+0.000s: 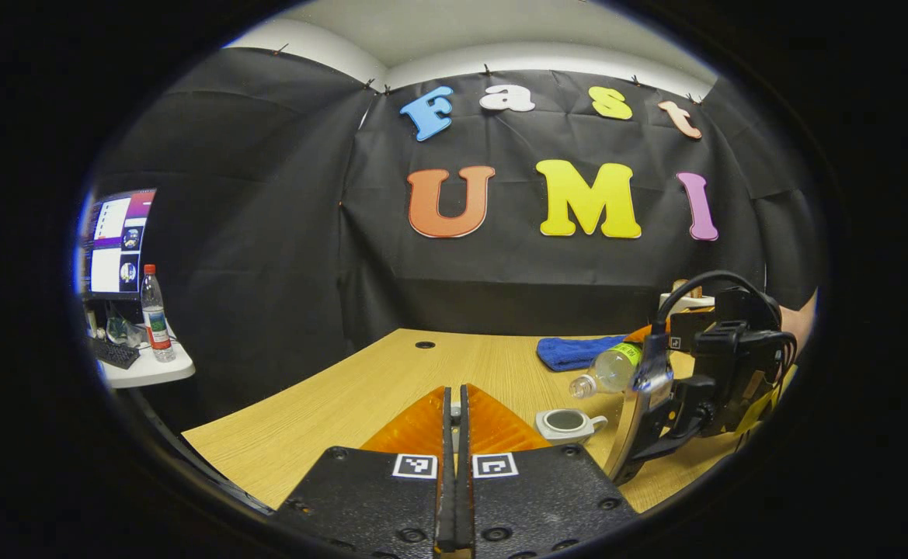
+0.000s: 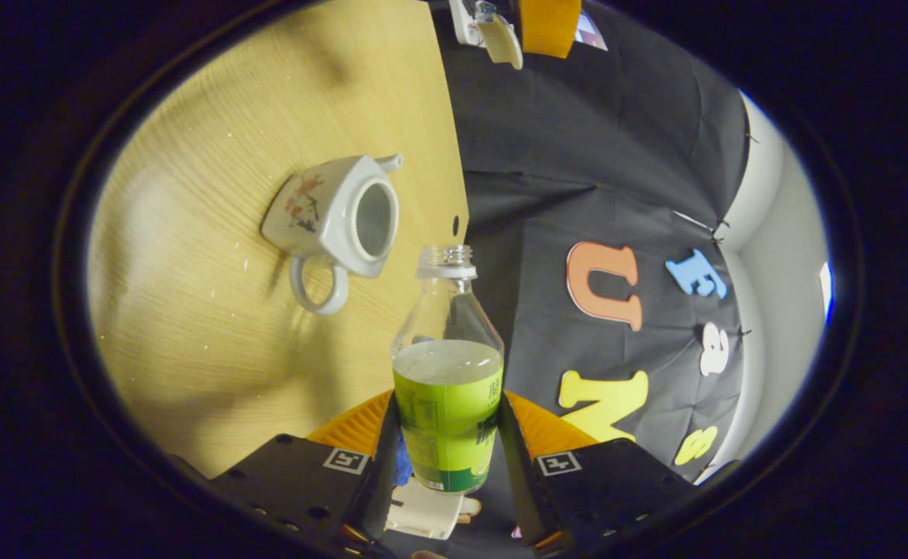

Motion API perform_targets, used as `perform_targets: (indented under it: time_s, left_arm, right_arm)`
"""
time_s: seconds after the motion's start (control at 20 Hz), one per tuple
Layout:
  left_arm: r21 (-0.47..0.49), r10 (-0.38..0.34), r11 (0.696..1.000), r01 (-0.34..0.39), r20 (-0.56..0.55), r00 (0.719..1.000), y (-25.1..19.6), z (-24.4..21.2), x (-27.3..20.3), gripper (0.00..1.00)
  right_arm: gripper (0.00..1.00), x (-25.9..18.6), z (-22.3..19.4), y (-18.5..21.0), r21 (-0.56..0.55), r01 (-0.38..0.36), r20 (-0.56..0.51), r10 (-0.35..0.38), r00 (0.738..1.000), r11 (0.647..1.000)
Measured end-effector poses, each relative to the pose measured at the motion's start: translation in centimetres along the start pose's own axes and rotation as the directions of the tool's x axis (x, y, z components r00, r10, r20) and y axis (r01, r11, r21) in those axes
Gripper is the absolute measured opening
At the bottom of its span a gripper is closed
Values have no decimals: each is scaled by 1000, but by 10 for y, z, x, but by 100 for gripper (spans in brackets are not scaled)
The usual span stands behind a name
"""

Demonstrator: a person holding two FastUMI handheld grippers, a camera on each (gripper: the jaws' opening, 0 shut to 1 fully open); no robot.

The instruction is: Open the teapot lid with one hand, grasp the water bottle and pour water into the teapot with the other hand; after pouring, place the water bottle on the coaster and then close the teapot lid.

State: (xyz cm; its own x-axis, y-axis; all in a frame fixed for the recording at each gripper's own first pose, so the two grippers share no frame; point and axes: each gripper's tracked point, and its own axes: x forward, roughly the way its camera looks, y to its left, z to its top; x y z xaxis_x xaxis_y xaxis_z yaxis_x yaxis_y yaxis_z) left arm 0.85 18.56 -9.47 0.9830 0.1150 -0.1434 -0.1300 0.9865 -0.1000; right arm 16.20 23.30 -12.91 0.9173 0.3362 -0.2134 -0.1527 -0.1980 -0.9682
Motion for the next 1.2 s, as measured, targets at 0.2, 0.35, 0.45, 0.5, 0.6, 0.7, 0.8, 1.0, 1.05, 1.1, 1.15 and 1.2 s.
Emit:
perform_targets:
  time_s: [0.2,0.35,0.45,0.5,0.6,0.7,0.8,1.0,1.05,1.1,1.15,1.2]
  left_arm:
    - [2,-2,1000,2,-1,1000,-1,1,0,2]
    - [7,-3,1000,3,2,1000,-1,2,-1,2]
    - [8,-4,1000,4,2,1000,-1,2,0,2]
    - [9,-5,1000,5,2,1000,-1,2,-1,2]
    - [8,-5,1000,5,4,1000,-1,3,-1,2]
    - [9,-7,1000,7,4,1000,-2,3,-2,2]
    - [8,-8,1000,8,2,1000,-3,3,-2,2]
    - [7,-14,1000,14,5,1000,-4,4,-2,2]
    - [8,-17,1000,17,6,1000,-5,5,-3,2]
    - [9,-20,1000,20,6,1000,-5,5,-2,2]
    - [10,-22,1000,22,6,1000,-5,5,-2,2]
    - [10,-23,1000,23,6,1000,-5,5,-3,2]
  right_arm:
    - [63,-2,4,-4,-79,30,22,-29,999,996]
    - [63,-1,7,-7,-131,62,40,-57,998,989]
    - [65,-2,6,-8,-146,65,44,-59,997,987]
    - [63,-1,6,-9,-160,72,47,-65,997,985]
    - [63,-1,6,-12,-194,94,58,-84,995,977]
    - [63,0,7,-15,-226,113,69,-100,993,968]
    - [63,0,9,-18,-251,129,77,-113,991,959]
    - [65,-1,12,-25,-298,160,92,-138,986,941]
    - [63,-2,13,-27,-313,169,97,-145,985,935]
    - [63,-2,13,-28,-328,173,98,-148,984,929]
    - [63,-1,15,-28,-336,176,104,-149,983,925]
    - [63,-2,16,-29,-345,181,110,-151,982,921]
